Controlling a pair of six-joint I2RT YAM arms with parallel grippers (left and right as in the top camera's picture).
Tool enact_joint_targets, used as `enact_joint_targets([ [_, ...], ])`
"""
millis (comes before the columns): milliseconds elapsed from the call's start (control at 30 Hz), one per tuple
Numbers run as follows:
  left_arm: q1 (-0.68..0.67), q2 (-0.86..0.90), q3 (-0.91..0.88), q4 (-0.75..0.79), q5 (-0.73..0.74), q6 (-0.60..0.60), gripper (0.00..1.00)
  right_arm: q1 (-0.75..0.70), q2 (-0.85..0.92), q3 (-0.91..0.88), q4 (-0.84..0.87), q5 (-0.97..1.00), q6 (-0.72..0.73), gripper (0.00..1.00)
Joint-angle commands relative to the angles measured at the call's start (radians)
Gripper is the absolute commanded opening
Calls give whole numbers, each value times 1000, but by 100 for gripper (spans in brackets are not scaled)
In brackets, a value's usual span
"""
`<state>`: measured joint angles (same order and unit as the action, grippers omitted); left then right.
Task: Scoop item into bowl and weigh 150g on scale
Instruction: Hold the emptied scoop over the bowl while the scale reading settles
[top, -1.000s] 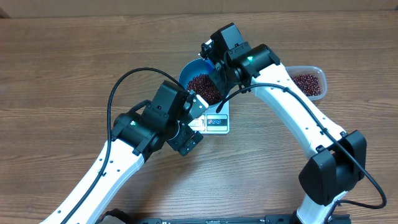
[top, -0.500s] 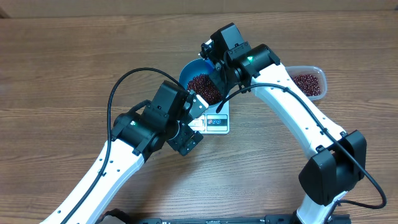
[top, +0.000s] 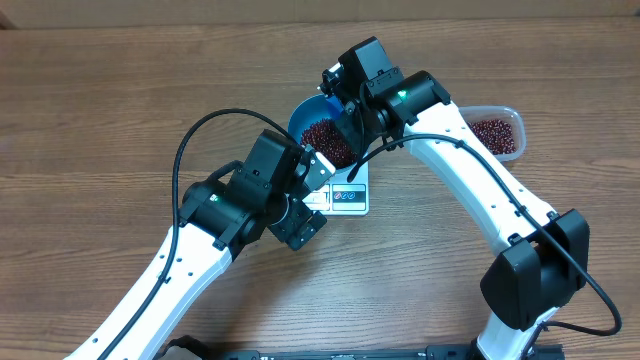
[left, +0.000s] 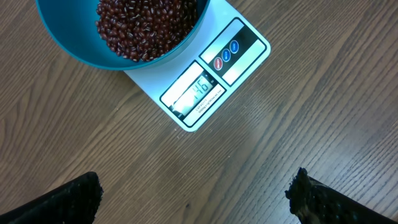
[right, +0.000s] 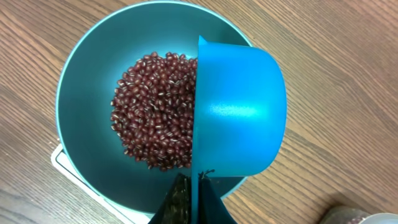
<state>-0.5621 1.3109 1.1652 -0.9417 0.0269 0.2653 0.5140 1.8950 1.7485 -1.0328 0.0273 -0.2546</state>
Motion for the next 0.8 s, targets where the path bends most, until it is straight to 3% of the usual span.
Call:
enact_joint_targets([
  [0, 5, -4, -7, 4, 15, 16, 100, 3, -39, 33, 7, -22, 18, 4],
  [767, 5, -4, -7, 4, 15, 16, 99, 3, -39, 33, 8, -22, 26, 4],
])
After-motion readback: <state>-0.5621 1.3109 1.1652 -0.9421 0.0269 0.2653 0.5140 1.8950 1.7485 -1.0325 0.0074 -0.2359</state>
